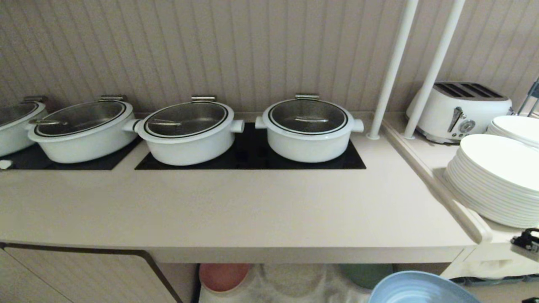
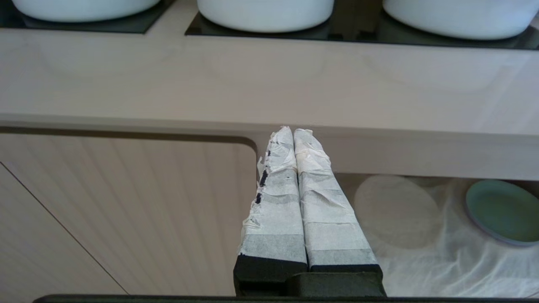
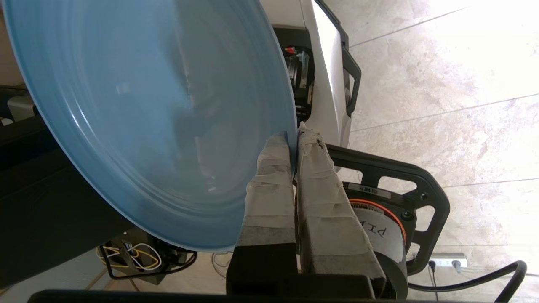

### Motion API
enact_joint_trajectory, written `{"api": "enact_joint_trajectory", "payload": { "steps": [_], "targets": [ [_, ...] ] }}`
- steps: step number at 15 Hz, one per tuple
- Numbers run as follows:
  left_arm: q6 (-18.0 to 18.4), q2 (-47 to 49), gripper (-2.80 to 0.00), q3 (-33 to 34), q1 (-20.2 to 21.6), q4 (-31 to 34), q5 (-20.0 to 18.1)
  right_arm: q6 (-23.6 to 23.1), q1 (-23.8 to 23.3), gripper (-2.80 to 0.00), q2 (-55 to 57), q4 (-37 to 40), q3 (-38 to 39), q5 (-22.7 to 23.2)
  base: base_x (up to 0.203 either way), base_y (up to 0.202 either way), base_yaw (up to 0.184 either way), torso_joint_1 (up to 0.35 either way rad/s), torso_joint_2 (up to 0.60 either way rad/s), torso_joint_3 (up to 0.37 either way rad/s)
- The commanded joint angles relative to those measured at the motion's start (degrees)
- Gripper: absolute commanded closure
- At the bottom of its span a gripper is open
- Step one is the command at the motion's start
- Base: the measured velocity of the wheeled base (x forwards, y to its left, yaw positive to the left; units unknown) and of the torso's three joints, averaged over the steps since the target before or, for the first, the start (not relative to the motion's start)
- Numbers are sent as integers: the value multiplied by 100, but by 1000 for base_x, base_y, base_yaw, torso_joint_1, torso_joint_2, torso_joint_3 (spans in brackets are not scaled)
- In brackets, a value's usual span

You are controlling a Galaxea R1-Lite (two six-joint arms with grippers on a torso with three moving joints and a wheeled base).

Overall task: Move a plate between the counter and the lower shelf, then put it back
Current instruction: Put the plate in the cupboard

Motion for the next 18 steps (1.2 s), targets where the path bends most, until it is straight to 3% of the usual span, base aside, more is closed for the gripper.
{"api": "enact_joint_trajectory", "payload": {
  "steps": [1, 18],
  "targets": [
    [-6, -2, 0, 0, 0, -1, 4, -6, 0, 0, -58, 27, 28, 12, 0, 0, 0, -143, 307, 160],
    [-6, -2, 0, 0, 0, -1, 4, 3, 0, 0, -321, 71, 190, 12, 0, 0, 0, -150, 326, 171]
  ]
}}
